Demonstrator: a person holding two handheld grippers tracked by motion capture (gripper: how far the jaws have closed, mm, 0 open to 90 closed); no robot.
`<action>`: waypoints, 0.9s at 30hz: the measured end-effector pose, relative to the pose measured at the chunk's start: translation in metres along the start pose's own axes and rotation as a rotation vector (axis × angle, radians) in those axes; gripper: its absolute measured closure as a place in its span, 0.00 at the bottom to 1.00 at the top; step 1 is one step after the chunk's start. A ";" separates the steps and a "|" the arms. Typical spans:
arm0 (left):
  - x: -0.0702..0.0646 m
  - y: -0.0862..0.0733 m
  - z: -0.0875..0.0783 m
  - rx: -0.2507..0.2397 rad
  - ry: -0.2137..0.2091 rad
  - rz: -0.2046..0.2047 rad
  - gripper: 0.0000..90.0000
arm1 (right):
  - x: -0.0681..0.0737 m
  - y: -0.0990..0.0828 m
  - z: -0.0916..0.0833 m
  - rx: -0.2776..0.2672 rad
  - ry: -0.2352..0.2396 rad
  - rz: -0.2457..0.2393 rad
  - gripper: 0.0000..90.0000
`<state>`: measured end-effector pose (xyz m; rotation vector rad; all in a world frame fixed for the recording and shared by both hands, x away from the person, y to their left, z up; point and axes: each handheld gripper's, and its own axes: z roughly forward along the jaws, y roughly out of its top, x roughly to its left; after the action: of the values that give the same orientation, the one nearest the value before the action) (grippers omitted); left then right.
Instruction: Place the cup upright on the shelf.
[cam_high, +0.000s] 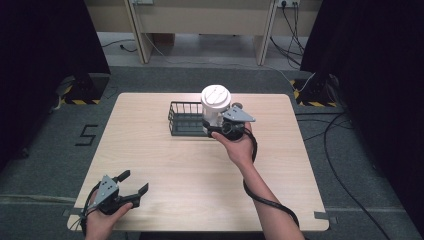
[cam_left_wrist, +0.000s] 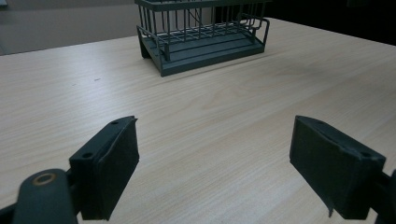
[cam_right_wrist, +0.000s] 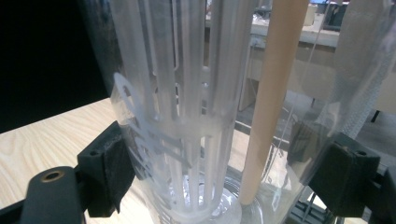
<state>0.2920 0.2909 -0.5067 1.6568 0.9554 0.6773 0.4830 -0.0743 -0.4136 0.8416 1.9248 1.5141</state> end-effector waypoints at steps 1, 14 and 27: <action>0.000 0.000 0.000 0.000 0.000 0.000 0.17 | 0.000 0.002 0.002 -0.001 -0.002 0.000 0.21; 0.000 0.000 0.000 -0.001 -0.001 -0.003 0.17 | -0.005 0.012 0.013 0.002 -0.015 0.005 0.21; 0.000 0.000 0.000 -0.002 -0.002 -0.004 0.17 | -0.014 0.018 0.031 0.026 -0.045 0.013 0.21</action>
<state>0.2919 0.2912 -0.5064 1.6534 0.9561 0.6729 0.5179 -0.0624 -0.4026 0.8933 1.9137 1.4688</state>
